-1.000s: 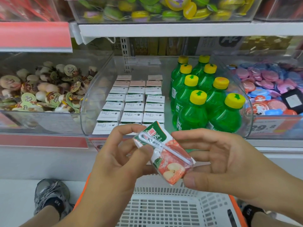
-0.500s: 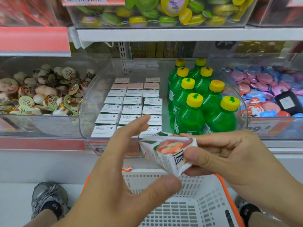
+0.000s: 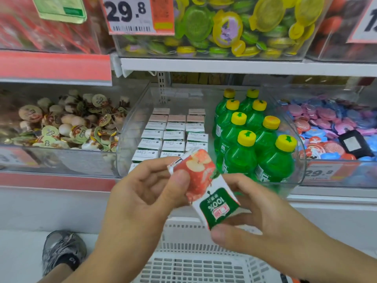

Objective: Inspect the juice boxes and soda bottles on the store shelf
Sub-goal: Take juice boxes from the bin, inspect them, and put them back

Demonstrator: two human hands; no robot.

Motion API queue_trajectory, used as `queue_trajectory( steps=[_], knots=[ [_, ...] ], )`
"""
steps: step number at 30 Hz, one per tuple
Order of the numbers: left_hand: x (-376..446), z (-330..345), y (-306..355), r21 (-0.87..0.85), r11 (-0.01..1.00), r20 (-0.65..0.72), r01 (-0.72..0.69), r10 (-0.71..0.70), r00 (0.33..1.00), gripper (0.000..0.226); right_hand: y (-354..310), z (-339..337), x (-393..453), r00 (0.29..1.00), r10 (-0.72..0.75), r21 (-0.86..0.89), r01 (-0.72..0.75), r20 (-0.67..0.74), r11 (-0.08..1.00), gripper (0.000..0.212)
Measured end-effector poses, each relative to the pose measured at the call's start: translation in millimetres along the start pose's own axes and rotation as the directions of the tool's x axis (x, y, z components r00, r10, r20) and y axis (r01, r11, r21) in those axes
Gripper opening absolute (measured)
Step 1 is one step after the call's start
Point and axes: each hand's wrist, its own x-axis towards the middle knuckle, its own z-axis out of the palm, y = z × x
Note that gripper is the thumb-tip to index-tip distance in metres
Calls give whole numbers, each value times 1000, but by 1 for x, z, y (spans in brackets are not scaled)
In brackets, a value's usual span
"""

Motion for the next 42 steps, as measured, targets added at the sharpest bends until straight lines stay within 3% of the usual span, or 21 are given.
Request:
queue_trajectory(
  steps=[3, 5, 7, 8, 9, 11, 12, 14, 18, 21, 24, 26, 28, 33, 38, 42],
  knots=[
    [5, -2, -3, -198, 968, 17, 158, -157, 987, 68, -3, 11, 6, 998, 38, 302, -25, -39, 953, 38],
    [10, -6, -3, -184, 976, 20, 118, -116, 993, 58, -5, 17, 9, 985, 43, 396, 27, -166, 918, 32],
    [15, -11, 0, -22, 1000, 45, -8, 9, 999, 46, -12, 23, 14, 954, 7, 390, 116, -300, 913, 40],
    [18, -14, 0, 144, 984, 71, -103, 93, 993, 42, -18, 27, 19, 930, -31, 366, 174, -366, 914, 45],
    [20, -19, -3, 342, 920, 112, -190, 161, 981, 43, -25, 30, 27, 902, -76, 335, 235, -426, 912, 47],
    [25, -27, -13, 687, 662, 215, -298, 207, 955, 55, -39, 36, 50, 838, -144, 259, 319, -526, 912, 42],
    [28, -30, -18, 772, 546, 264, -326, 192, 945, 63, -44, 39, 65, 816, -156, 238, 337, -556, 911, 38],
    [33, -35, -27, 835, 407, 344, -371, 140, 928, 70, -50, 43, 99, 785, -136, 232, 337, -604, 913, 35],
    [45, -49, -31, 852, 275, 425, -444, 129, 896, 49, -40, 36, 182, 664, -75, 173, 299, -744, 938, 38],
    [52, -60, -28, 862, 313, 375, -400, 139, 917, 42, -33, 27, 224, 600, -134, -71, 128, -789, 989, 37],
    [56, -64, -29, 842, 347, 380, -414, 165, 910, 39, -34, 5, 242, 698, -241, -407, -79, -674, 910, 47],
    [56, -64, -30, 838, 331, 396, -434, 180, 901, 39, -38, -8, 247, 789, -270, -632, -186, -552, 752, 50],
    [56, -64, -31, 839, 331, 391, -432, 185, 901, 38, -41, -16, 253, 849, -248, -753, -233, -466, 615, 51],
    [56, -62, -35, 842, 306, 385, -445, 237, 892, 37, -39, -28, 271, 930, -95, -828, -267, -356, 493, 51],
    [55, -64, -36, 836, 321, 382, -445, 242, 892, 37, -39, -36, 280, 970, 109, -954, -233, -215, 190, 45],
    [54, -65, -35, 835, 318, 388, -450, 239, 890, 36, -54, -37, 267, 986, 120, -984, -129, -114, 126, 51]
  ],
)
